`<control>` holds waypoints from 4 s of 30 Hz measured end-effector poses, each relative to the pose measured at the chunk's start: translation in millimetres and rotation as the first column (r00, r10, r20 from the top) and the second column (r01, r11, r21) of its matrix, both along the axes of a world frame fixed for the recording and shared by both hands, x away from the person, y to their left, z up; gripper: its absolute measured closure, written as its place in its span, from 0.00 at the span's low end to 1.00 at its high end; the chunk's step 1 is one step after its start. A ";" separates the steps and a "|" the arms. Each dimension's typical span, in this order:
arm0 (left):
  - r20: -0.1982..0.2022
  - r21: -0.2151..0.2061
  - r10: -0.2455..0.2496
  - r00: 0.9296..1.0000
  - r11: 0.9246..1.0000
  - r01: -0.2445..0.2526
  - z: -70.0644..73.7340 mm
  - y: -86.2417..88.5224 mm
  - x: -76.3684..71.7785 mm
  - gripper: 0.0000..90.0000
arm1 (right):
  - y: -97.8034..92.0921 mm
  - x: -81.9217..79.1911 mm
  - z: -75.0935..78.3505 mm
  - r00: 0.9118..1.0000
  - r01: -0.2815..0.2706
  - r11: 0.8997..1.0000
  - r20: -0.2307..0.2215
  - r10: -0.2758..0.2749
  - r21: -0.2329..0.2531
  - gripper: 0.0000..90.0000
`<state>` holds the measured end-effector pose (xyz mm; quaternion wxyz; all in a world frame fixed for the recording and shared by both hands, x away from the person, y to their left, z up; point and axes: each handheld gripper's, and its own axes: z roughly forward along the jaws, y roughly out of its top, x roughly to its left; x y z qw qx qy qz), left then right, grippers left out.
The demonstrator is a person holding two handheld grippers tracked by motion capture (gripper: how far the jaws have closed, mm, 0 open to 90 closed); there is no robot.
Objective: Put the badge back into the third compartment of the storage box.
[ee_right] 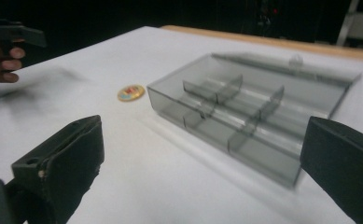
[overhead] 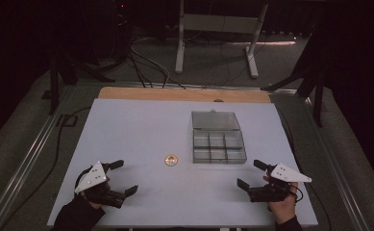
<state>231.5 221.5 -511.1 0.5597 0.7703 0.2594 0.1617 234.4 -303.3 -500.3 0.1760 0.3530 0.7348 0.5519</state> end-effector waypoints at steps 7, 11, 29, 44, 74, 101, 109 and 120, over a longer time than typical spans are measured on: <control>0.001 0.018 0.004 1.000 1.000 -0.004 -1.4 -0.8 1.0 0.00 | 5.1 3.0 -12.0 0.999 0.037 0.998 0.016 -0.037 -0.047 0.00; -0.003 0.023 0.000 1.000 1.000 0.000 -1.9 -2.0 0.8 0.00 | 5.2 3.3 -11.0 0.999 0.052 0.998 0.000 -0.052 -0.025 0.00; -0.012 0.004 0.007 1.000 1.000 -0.007 -4.3 -2.7 3.8 0.00 | 28.6 8.2 26.2 1.000 0.022 0.999 0.004 -0.022 -0.028 0.00; -0.023 0.002 0.014 1.000 1.000 -0.014 -4.1 -1.8 4.5 0.00 | 74.9 34.2 51.8 0.996 -0.088 0.995 0.022 0.089 -0.039 0.00; -0.026 -0.017 0.006 1.000 1.000 -0.006 -3.9 -0.4 4.3 0.00 | 172.9 82.6 46.0 0.975 -0.220 0.970 -0.053 0.215 -0.106 0.00; -0.034 -0.022 0.000 0.999 1.000 -0.001 -4.6 0.4 5.3 0.00 | 231.5 101.2 3.9 0.961 -0.189 0.951 -0.244 0.128 -0.246 0.00; -0.034 -0.027 0.002 0.999 1.000 -0.003 -4.4 0.7 5.2 0.00 | 250.4 107.5 -8.2 0.940 -0.181 0.918 -0.335 0.057 -0.353 0.06; -0.034 -0.028 0.001 0.999 1.000 -0.002 -4.4 1.1 5.4 0.00 | 264.8 107.1 -12.9 0.946 -0.142 0.872 -0.324 -0.019 -0.468 0.26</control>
